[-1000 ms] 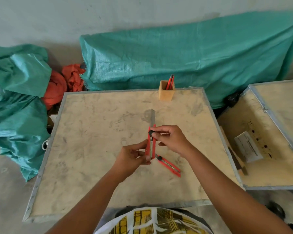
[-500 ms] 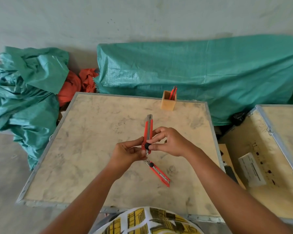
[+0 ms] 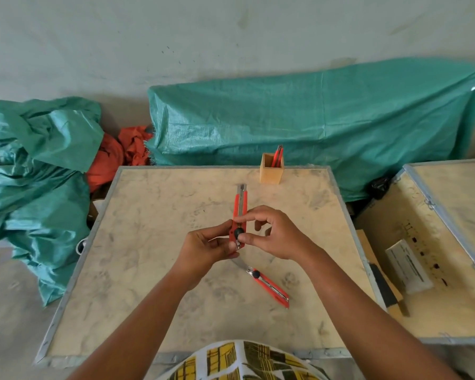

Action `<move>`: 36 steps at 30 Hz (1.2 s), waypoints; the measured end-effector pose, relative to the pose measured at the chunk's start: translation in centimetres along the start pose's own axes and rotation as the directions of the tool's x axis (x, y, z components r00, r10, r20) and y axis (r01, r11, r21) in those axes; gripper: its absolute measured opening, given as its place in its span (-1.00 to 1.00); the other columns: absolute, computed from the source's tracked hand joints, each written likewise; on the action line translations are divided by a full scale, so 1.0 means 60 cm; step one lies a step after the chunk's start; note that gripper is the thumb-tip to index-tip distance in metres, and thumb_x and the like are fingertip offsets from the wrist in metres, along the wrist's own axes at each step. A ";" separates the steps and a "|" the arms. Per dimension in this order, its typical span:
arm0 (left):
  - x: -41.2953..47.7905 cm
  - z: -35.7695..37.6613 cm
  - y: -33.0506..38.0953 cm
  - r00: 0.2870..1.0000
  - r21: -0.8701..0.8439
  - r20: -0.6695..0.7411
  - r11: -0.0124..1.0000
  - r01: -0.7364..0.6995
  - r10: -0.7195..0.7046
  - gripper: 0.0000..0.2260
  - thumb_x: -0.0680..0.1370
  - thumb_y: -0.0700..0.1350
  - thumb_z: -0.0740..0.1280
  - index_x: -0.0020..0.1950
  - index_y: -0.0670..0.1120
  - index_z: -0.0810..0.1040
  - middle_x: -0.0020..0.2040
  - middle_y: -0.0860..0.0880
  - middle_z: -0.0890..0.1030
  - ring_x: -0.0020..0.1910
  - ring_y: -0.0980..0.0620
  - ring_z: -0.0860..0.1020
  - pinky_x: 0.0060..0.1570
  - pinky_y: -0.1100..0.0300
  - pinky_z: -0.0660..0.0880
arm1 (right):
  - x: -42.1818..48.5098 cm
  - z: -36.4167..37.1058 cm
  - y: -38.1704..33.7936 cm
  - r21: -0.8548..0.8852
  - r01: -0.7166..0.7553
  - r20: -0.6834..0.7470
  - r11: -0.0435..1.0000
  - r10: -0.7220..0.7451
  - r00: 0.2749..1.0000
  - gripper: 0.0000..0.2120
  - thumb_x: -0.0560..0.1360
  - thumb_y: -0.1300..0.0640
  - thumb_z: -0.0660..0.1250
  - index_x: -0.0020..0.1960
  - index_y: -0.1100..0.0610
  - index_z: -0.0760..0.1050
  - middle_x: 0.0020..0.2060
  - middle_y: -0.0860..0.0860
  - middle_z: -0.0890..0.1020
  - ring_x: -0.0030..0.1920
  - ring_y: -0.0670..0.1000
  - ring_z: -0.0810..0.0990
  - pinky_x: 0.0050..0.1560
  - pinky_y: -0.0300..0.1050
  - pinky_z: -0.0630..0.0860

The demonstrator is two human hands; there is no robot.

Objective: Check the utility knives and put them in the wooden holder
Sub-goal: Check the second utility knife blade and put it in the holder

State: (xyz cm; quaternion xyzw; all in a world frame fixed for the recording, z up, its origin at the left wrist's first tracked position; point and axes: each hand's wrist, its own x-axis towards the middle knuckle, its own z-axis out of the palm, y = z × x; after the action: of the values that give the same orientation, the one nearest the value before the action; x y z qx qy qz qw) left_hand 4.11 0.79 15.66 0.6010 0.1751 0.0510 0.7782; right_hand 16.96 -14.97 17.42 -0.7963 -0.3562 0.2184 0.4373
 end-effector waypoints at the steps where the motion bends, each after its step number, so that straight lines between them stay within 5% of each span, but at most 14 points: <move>1: 0.002 -0.002 0.003 1.000 0.000 0.005 1.000 -0.002 0.002 -0.60 0.45 -0.41 0.43 0.21 -0.06 0.64 0.03 -0.10 0.75 -0.06 -0.03 0.71 -0.03 0.00 0.68 | 0.000 0.001 -0.002 0.014 0.000 -0.007 1.000 0.000 1.000 -0.75 0.43 0.04 0.56 0.08 -0.18 0.68 0.07 -0.16 0.61 -0.09 -0.13 0.52 -0.17 -0.38 0.43; 6: 0.007 -0.011 0.010 0.998 0.020 0.053 1.000 -0.023 0.022 -0.58 0.42 -0.37 0.46 0.22 -0.05 0.64 0.06 -0.14 0.74 0.00 -0.11 0.71 0.00 -0.03 0.67 | 0.003 0.013 -0.009 0.028 -0.016 -0.107 0.999 0.019 0.994 -0.84 0.36 -0.01 0.60 -0.11 -0.11 0.66 0.01 -0.14 0.62 -0.12 -0.12 0.54 -0.22 -0.36 0.40; 13: 0.025 -0.010 0.005 0.997 0.024 0.075 1.000 -0.011 0.009 -0.59 0.44 -0.42 0.44 0.19 -0.03 0.66 0.05 -0.15 0.74 0.00 -0.12 0.71 0.00 -0.06 0.67 | 0.002 0.005 0.004 0.085 -0.045 -0.093 0.995 0.053 0.994 -0.83 0.40 0.02 0.58 -0.02 -0.12 0.70 0.06 -0.14 0.64 -0.07 -0.08 0.57 -0.17 -0.20 0.51; 17: 0.042 0.003 -0.003 0.996 0.026 0.094 1.000 0.006 -0.008 -0.56 0.43 -0.43 0.43 0.25 -0.07 0.61 0.04 -0.14 0.74 0.00 -0.13 0.71 -0.04 0.01 0.68 | 0.004 0.003 0.021 0.048 -0.064 -0.158 0.997 0.071 0.985 -0.82 0.37 -0.03 0.59 -0.09 -0.07 0.64 -0.01 -0.12 0.63 -0.11 -0.10 0.57 -0.16 -0.33 0.44; 24: 0.089 0.028 -0.016 0.994 0.087 0.097 0.996 0.036 -0.044 -0.55 0.44 -0.44 0.44 0.29 -0.14 0.60 0.07 -0.15 0.73 0.01 -0.16 0.70 -0.06 0.02 0.67 | 0.019 -0.035 0.058 0.189 -0.129 -0.116 0.973 0.153 0.981 -0.74 0.55 0.07 0.43 0.23 -0.11 0.63 0.14 -0.18 0.68 -0.03 -0.10 0.66 0.06 -0.29 0.59; 36: 0.281 0.077 -0.011 0.994 0.211 0.063 0.975 0.076 -0.091 -0.55 0.44 -0.41 0.47 0.29 -0.14 0.60 0.09 -0.12 0.73 0.03 -0.17 0.70 -0.03 -0.04 0.68 | 0.154 -0.132 0.152 0.372 -0.183 -0.164 0.910 0.259 0.952 -0.72 0.54 0.29 0.43 0.20 0.06 0.68 0.12 0.05 0.72 -0.02 0.02 0.75 -0.03 -0.04 0.72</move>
State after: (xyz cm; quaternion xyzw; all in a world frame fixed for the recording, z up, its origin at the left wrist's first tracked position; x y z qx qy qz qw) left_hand 21.29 1.24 12.50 0.6727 0.1762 -0.0221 0.7183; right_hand 31.63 -15.56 13.47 -0.7588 -0.1702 0.2416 0.5804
